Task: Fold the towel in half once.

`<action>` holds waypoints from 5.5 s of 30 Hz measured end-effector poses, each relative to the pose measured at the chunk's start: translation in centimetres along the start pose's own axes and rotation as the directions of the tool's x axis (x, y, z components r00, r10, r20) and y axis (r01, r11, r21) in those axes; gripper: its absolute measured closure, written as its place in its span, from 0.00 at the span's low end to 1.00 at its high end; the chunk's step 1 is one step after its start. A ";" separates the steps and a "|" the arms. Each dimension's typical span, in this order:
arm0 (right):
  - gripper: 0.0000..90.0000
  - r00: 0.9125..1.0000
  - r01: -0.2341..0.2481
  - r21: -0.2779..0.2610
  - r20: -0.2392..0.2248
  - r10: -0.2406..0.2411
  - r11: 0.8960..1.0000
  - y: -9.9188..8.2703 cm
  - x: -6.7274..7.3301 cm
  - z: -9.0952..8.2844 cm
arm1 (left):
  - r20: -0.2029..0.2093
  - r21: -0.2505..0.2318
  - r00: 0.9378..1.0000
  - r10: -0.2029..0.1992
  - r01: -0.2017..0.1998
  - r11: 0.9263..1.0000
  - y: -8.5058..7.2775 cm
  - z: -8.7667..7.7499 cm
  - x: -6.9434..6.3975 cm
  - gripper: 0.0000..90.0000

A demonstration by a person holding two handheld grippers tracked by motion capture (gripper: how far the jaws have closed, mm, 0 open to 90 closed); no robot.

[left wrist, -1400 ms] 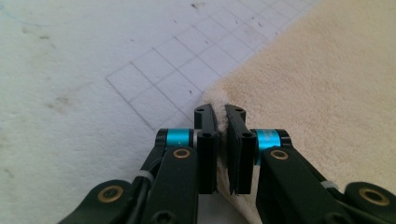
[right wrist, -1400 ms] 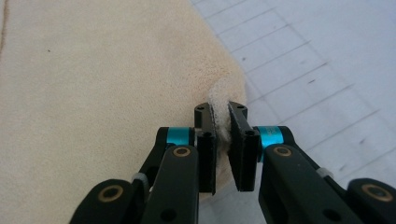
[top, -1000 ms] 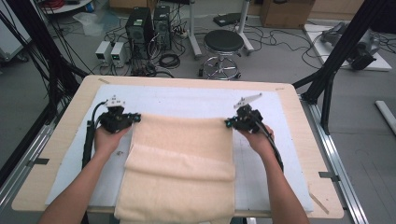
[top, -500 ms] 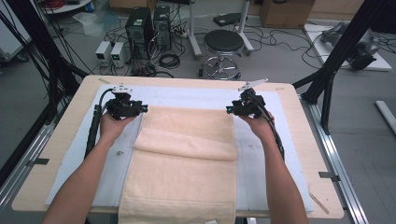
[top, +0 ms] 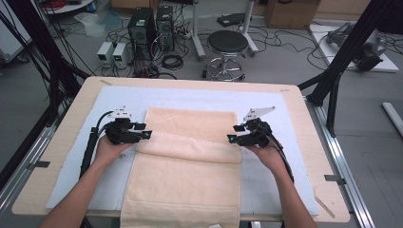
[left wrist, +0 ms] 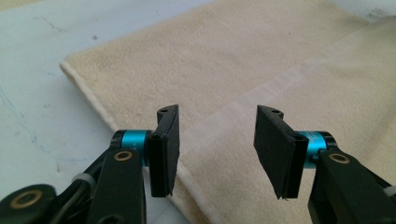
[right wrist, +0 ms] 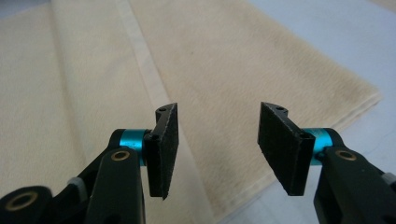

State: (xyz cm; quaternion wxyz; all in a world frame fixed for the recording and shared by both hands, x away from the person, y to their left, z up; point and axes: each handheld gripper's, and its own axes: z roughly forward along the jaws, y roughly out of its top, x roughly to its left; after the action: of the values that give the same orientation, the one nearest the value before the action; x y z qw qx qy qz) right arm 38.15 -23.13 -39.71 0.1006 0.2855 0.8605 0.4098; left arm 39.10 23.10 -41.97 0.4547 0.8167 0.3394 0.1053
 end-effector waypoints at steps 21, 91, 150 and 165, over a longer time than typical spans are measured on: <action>0.53 0.999 0.041 0.141 -0.029 -0.037 0.989 -0.6 1.6 0.5 | -0.022 0.106 0.998 0.064 -0.061 0.993 -0.5 2.1 -0.8 0.71; 0.48 0.997 0.080 -0.002 0.016 -0.080 0.997 -0.9 3.9 -3.2 | -0.094 -0.049 0.993 0.066 -0.071 0.996 -2.4 -5.1 -5.1 0.49; 0.45 0.992 0.102 -0.036 0.081 -0.099 0.994 4.7 0.7 -1.4 | -0.102 -0.121 0.994 0.048 -0.060 0.991 1.7 -4.2 -1.4 0.52; 0.44 0.986 0.163 0.002 0.015 -0.163 0.987 -1.9 6.4 -2.4 | -0.035 -0.078 0.994 0.099 -0.101 0.992 -5.4 -6.8 -6.4 0.42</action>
State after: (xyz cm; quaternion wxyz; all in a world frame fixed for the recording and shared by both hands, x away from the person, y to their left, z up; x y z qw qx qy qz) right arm 31.21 -21.96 -39.22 0.1403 0.2172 0.8804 0.3975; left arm 28.60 25.45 -41.61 0.4757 0.8122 0.3005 0.1539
